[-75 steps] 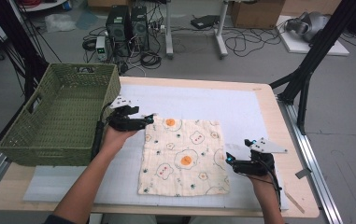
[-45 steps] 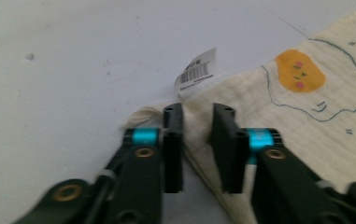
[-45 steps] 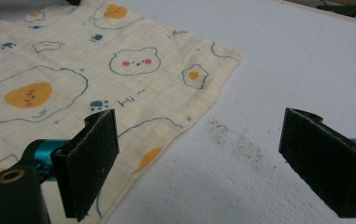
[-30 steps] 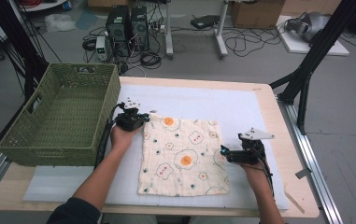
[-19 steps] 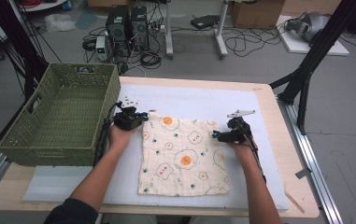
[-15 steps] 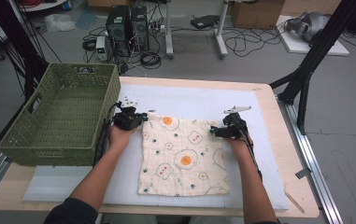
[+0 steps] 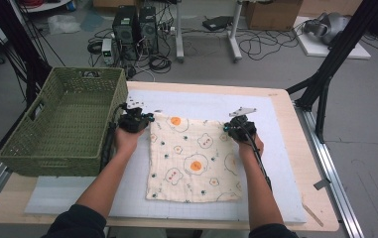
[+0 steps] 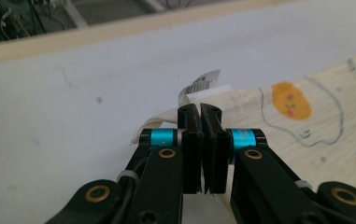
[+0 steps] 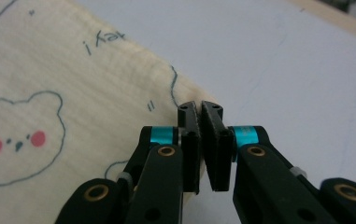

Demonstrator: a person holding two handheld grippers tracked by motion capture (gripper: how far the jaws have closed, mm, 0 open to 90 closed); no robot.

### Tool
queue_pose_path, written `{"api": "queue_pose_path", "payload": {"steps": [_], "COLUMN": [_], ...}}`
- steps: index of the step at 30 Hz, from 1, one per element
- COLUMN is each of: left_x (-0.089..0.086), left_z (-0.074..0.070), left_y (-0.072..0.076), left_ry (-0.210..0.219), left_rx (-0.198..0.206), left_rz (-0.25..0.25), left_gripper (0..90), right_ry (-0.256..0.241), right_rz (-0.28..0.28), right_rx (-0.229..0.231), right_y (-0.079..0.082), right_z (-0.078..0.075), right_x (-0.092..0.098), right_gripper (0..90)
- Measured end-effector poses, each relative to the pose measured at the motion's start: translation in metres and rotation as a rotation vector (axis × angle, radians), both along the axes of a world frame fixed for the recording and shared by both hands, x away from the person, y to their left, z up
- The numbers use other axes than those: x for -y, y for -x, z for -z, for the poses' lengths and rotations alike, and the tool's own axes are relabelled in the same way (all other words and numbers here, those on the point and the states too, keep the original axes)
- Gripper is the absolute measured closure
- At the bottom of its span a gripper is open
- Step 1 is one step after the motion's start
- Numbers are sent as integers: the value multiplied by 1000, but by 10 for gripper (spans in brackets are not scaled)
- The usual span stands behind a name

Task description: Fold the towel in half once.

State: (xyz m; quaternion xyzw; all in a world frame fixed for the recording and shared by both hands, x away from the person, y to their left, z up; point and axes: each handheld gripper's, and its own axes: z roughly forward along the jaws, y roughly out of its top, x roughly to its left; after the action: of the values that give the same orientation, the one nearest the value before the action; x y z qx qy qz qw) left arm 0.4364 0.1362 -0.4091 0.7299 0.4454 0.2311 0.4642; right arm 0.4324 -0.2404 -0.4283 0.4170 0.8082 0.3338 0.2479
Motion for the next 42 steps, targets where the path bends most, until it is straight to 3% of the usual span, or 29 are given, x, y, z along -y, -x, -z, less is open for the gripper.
{"api": "queue_pose_path", "payload": {"steps": [2, 7, 13, 15, 17, 21, 25, 27, 33, 42], "left_x": [-1, -1, -1, -3, -3, -4, -7, -7, -10, -12], "left_z": [-12, -23, -20, -20, -21, -20, -19, -17, -15, -4], "left_y": [-1, 1, 13, 17, 24, 37, 52, 59, 78, 105], "left_ry": [32, 79, 91, 86, 98, 109, 125, 124, 116, 122], "left_rx": [39, 52, 39, 9, 40, 50, 74, 77, 96, 91], "left_rz": [-3, 39, 81, 94, 97, 120, 151, 168, 197, 243], "left_gripper": [869, 868, 867, 867, 867, 867, 867, 867, 867, 865], "right_ry": [-10, -101, -122, -118, -127, -163, -169, -171, -171, -185], "right_rz": [11, 36, 0, -9, -24, -55, -73, -82, -107, -130], "right_rx": [49, 114, 111, 106, 97, 114, 89, 113, 108, 121], "right_y": [1, 4, 14, 18, 22, 36, 47, 53, 73, 106], "right_z": [-8, -22, -29, -30, -31, -34, -34, -36, -34, -24], "right_x": [1, 11, 15, 15, 16, 17, 19, 19, 19, 25], "right_gripper": [863, 863, 862, 862, 862, 863, 863, 863, 863, 863]}}
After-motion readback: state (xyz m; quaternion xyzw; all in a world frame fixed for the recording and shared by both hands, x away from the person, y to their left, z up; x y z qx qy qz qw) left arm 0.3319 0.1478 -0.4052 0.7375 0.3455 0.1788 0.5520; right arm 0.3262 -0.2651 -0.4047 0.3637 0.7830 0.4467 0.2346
